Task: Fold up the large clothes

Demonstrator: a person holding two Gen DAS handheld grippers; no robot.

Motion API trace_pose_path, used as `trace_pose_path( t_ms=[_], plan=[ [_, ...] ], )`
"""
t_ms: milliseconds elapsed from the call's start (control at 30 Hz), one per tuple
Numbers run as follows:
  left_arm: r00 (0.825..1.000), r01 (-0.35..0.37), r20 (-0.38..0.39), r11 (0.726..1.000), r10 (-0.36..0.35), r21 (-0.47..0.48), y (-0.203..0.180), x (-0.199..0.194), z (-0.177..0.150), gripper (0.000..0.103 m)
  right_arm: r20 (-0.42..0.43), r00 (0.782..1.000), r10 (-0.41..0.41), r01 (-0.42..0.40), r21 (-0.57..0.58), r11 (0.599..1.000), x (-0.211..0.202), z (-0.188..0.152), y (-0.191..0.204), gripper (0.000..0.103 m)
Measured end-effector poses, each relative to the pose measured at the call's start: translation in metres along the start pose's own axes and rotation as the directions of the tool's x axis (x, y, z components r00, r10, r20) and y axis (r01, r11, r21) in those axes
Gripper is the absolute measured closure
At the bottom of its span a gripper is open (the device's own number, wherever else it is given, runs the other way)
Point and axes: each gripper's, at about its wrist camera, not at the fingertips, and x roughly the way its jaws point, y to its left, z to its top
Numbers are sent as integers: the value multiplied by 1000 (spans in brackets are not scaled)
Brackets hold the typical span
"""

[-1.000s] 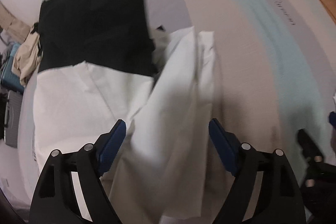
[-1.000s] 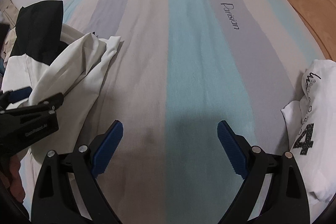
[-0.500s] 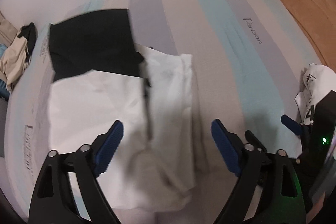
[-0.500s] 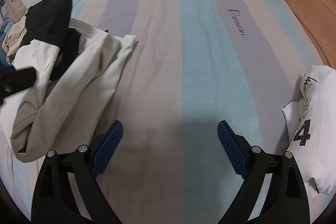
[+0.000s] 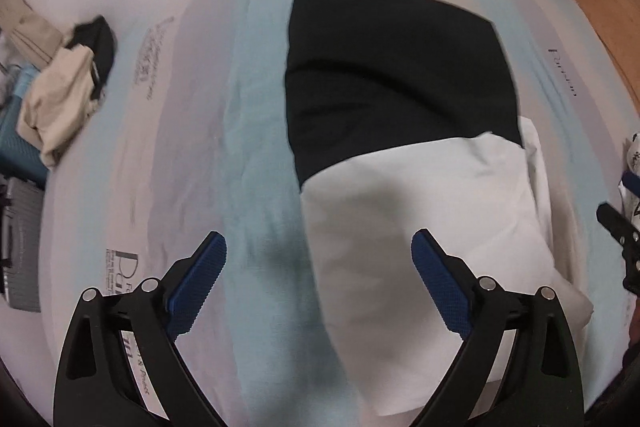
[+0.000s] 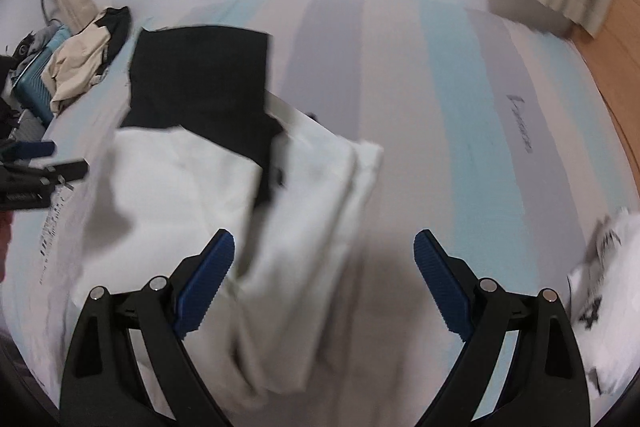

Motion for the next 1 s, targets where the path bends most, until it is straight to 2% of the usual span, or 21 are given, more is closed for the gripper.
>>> trace_pose_path(
  t_ms=[133, 233, 433, 633, 700, 733, 767, 800, 900, 1000],
  plan=[
    [996, 92, 0, 995, -92, 44, 13, 14, 11, 9, -22, 998, 52, -52, -21, 998, 17, 30, 24, 16],
    [983, 182, -5, 983, -182, 31, 22, 33, 22, 9, -29, 993, 115, -116, -32, 993, 34, 52, 33, 16],
    [966, 257, -10, 966, -257, 33, 26, 57, 36, 9, -67, 975, 210, -210, -3, 978, 80, 84, 32, 15],
    [952, 306, -21, 951, -306, 34, 22, 74, 39, 8, -126, 936, 330, -318, 100, 943, 120, 97, 28, 17],
    [953, 302, -23, 952, -301, 51, 15, 77, 39, 9, -139, 920, 367, -355, 100, 929, 124, 99, 35, 42],
    [954, 301, -24, 952, -300, 52, 12, 77, 37, 9, -146, 921, 360, -351, 85, 932, 123, 98, 38, 47],
    [954, 300, -24, 952, -299, 62, 9, 76, 36, 9, -155, 927, 342, -336, 67, 939, 123, 97, 41, 59],
    [956, 293, -21, 953, -292, 77, 4, 75, 35, 9, -160, 926, 343, -338, 56, 939, 122, 96, 43, 76],
    [961, 277, -12, 957, -277, 82, 1, 74, 33, 9, -166, 935, 313, -313, 24, 949, 119, 92, 46, 92],
    [962, 274, -2, 961, -274, 45, 3, 71, 33, 9, -139, 965, 221, -228, -37, 973, 106, 87, 51, 96]
  ],
)
